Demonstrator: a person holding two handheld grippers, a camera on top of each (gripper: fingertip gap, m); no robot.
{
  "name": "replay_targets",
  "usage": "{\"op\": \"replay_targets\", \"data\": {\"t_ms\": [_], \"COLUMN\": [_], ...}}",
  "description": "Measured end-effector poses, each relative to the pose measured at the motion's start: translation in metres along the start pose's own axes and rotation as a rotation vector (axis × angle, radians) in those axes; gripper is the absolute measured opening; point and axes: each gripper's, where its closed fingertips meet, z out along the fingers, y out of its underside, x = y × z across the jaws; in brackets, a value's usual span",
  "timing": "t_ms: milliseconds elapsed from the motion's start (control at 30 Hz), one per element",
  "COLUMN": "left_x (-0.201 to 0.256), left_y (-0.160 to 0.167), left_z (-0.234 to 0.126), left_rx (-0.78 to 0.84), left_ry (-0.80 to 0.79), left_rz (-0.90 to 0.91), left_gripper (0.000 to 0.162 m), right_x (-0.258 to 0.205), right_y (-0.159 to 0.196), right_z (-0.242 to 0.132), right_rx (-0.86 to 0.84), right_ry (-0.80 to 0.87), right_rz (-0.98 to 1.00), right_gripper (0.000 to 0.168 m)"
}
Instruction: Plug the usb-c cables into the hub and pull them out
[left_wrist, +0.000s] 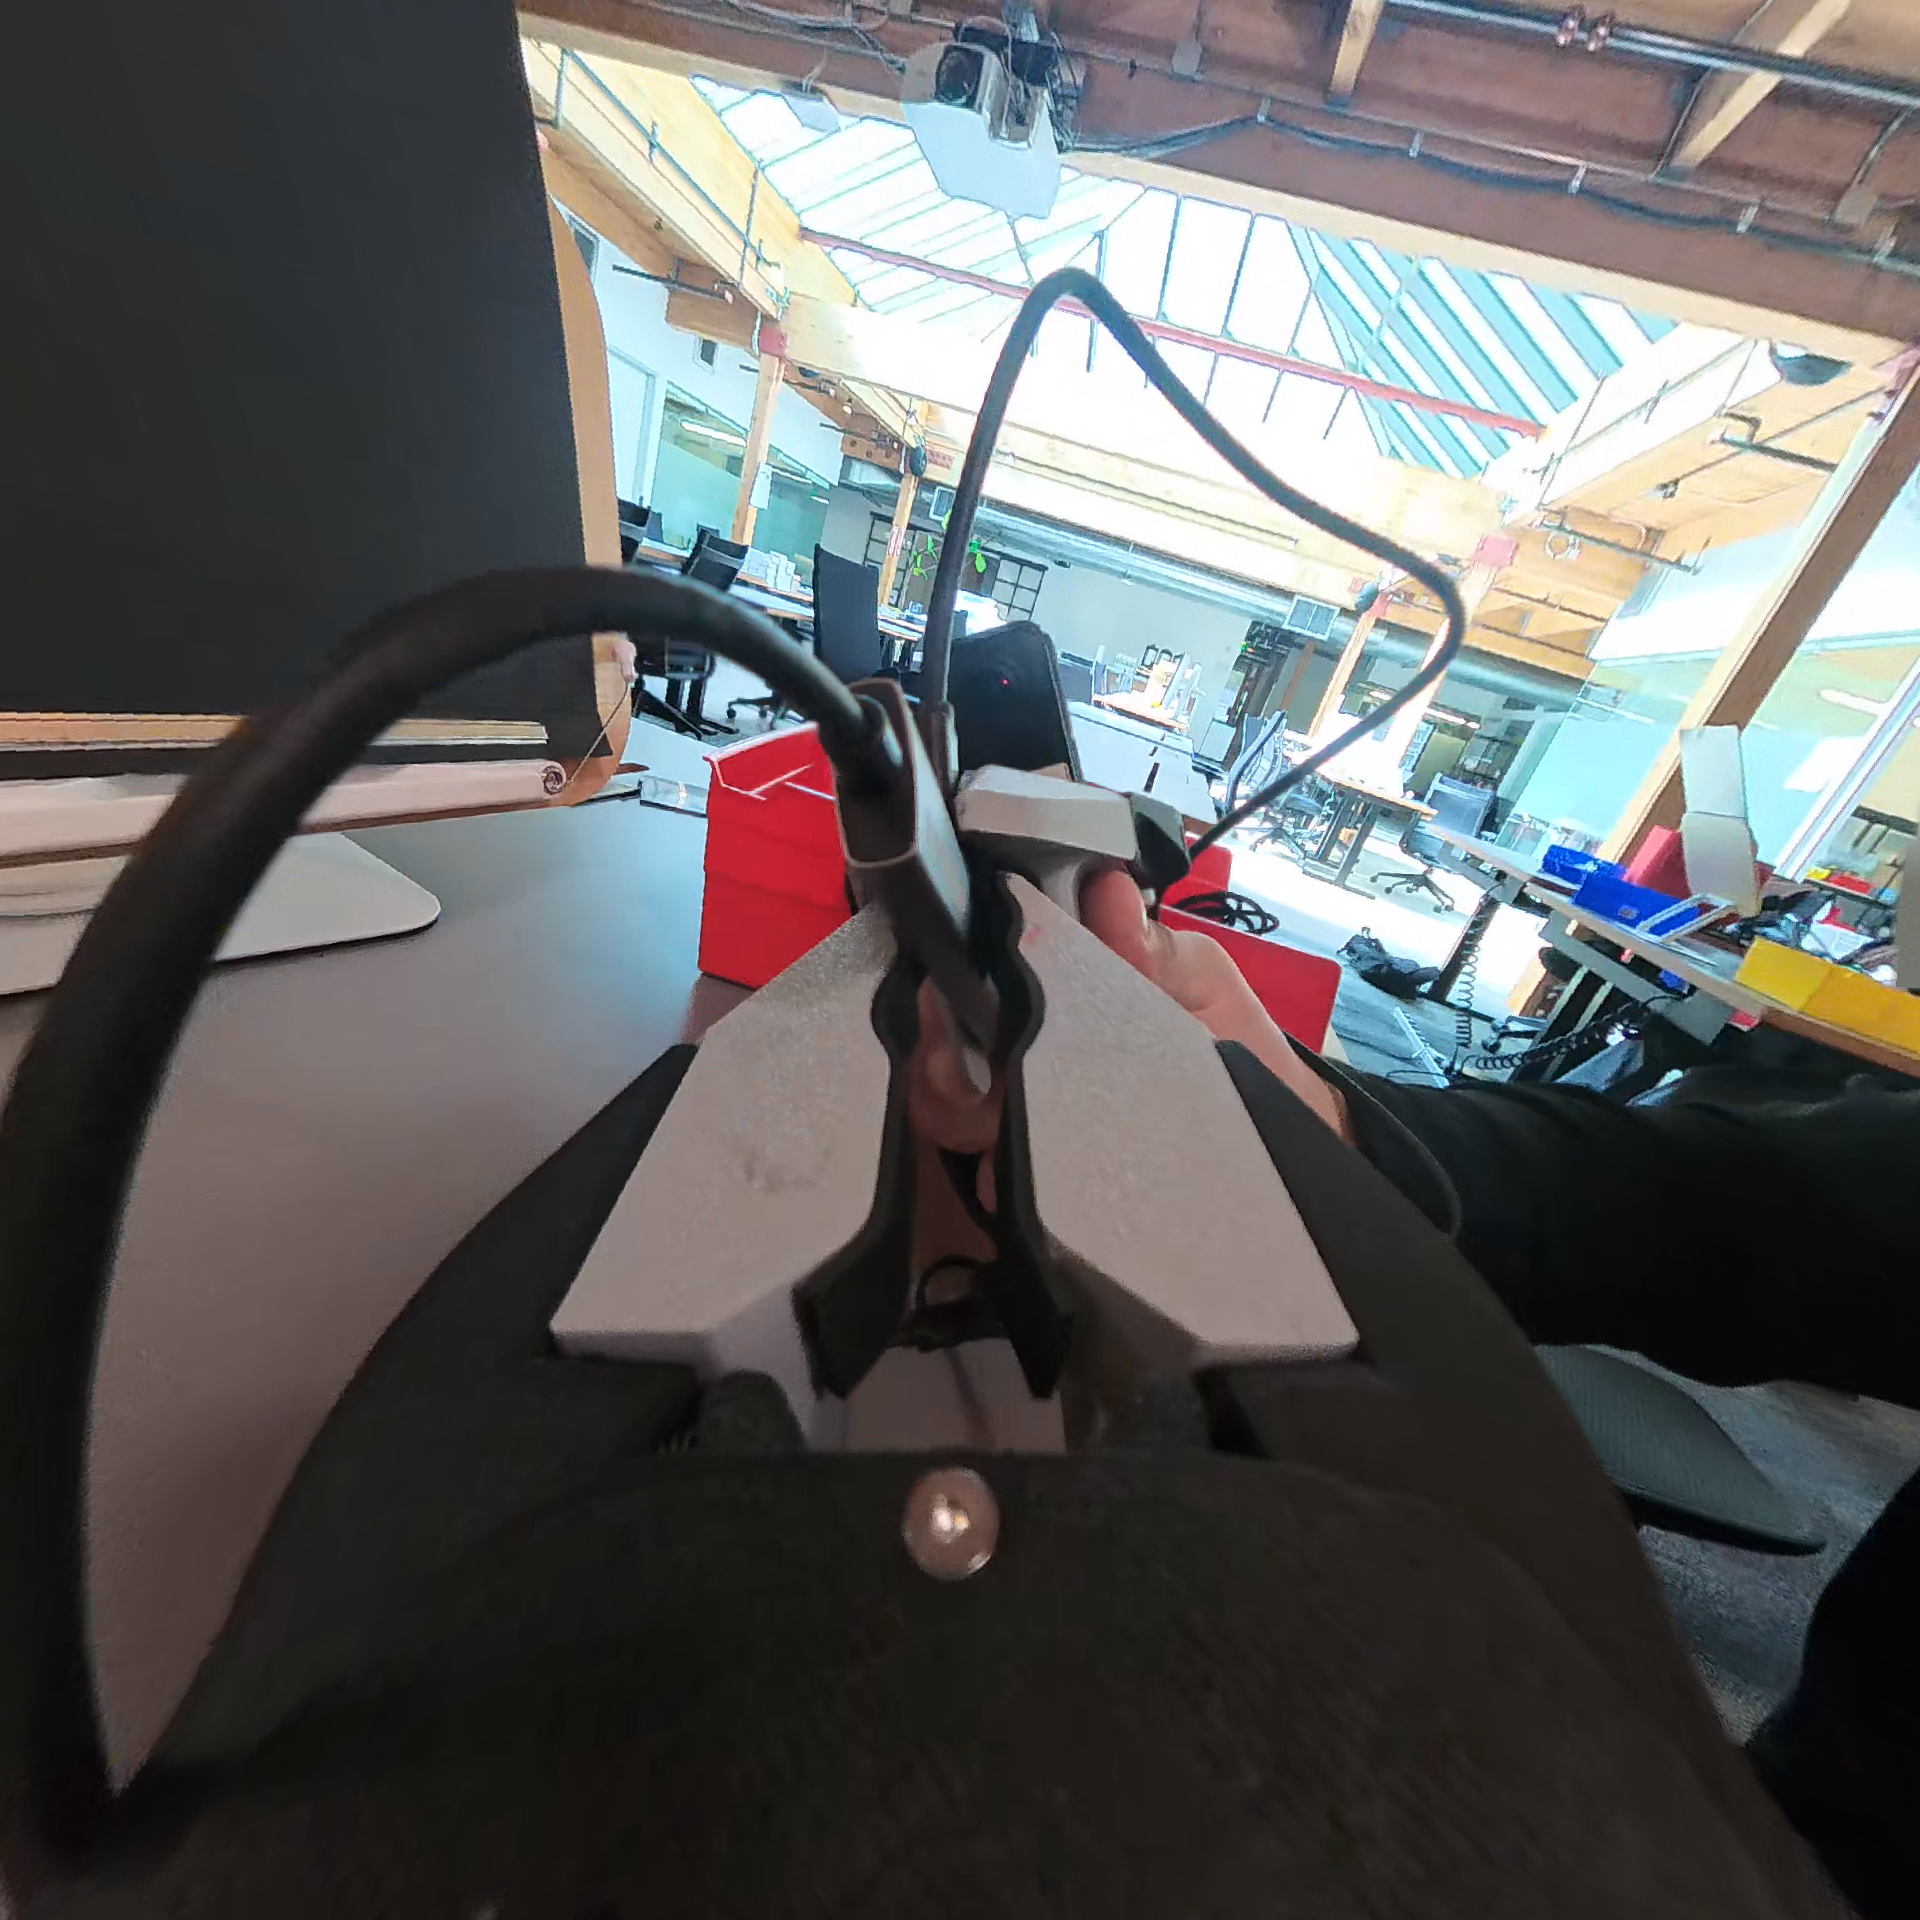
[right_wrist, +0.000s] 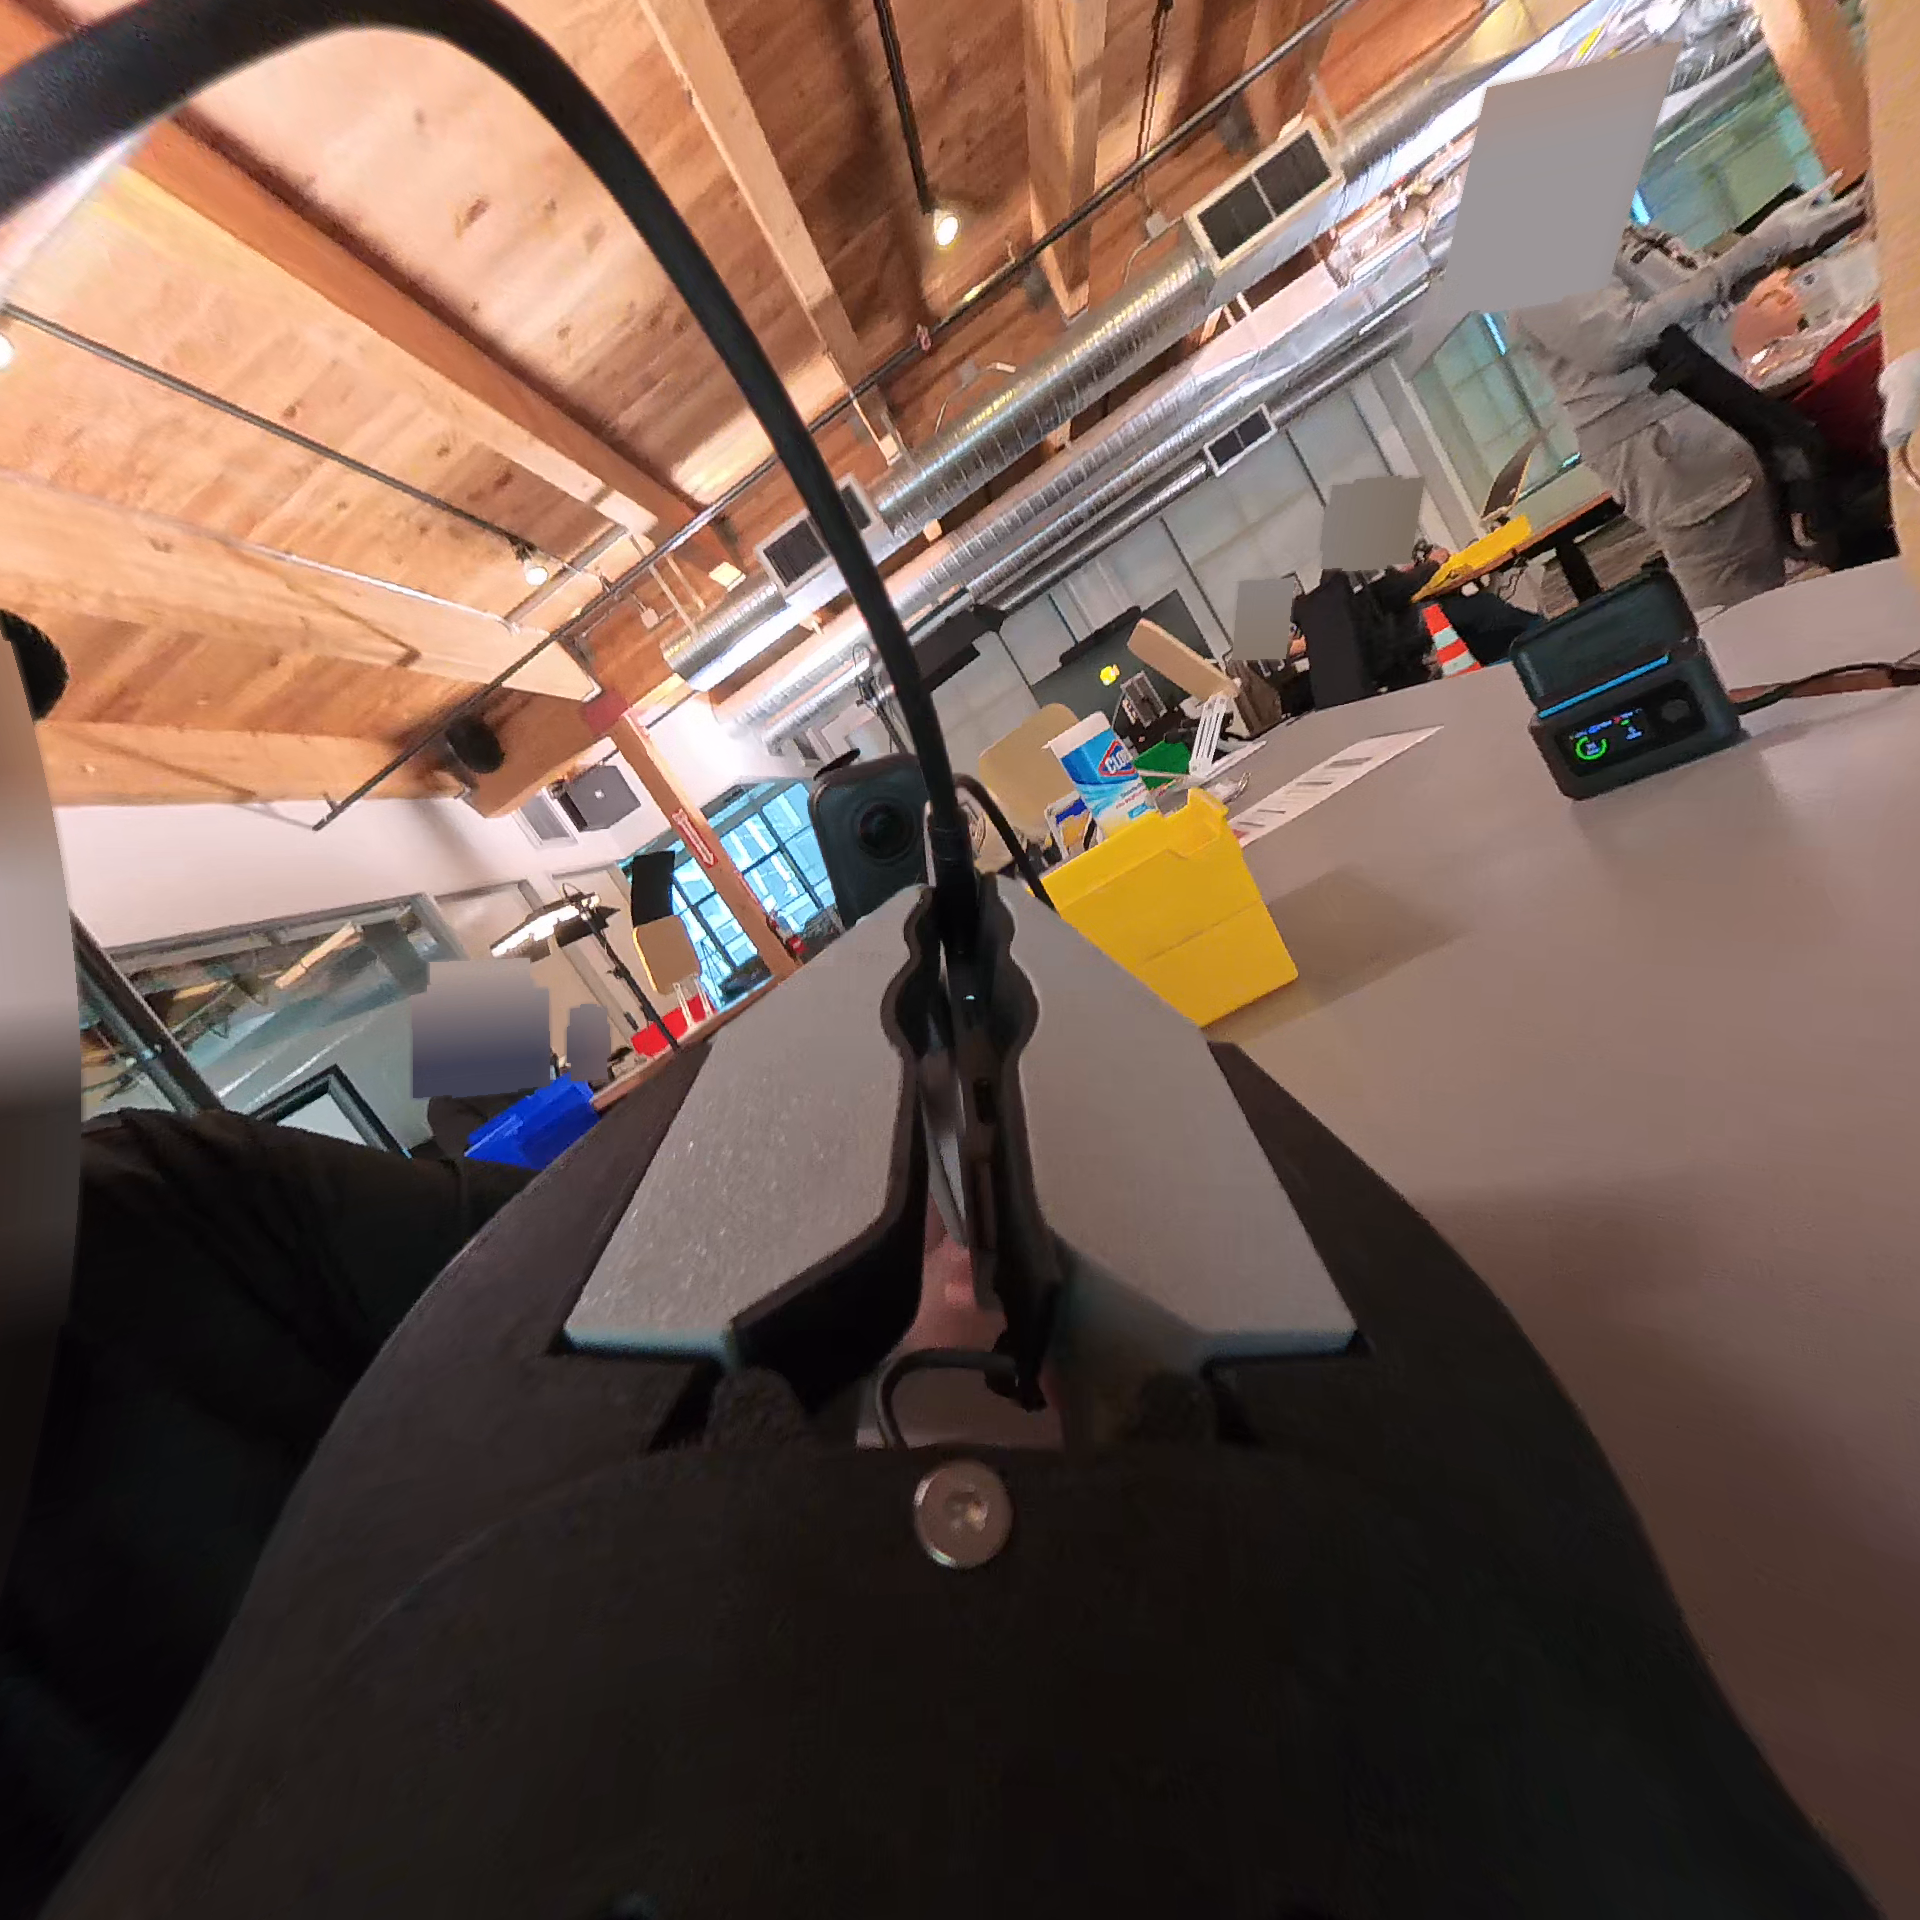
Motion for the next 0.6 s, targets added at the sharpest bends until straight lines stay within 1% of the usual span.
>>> {"op": "replay_targets", "data": {"t_ms": [233, 433, 600], "left_x": [-0.0019, 0.001, -0.0029], "left_y": [-0.0042, -0.0086, -0.0071], "left_z": [0.0006, 0.0005, 0.001], "left_rx": [0.022, 0.032, 0.037], "left_ry": [-0.013, -0.014, -0.004], "left_rz": [0.011, 0.029, -0.021], "left_gripper": [0.008, 0.008, 0.008], "right_x": [0.0004, -0.0036, 0.0009], "right_y": [-0.0069, -0.0096, -0.0101], "right_z": [0.0011, 0.0024, 0.0019], "right_rx": [0.093, 0.112, 0.128], "right_ry": [-0.003, -0.016, 0.011], "right_rz": [0.025, -0.008, -0.02], "right_gripper": [0.002, 0.002, 0.002]}}
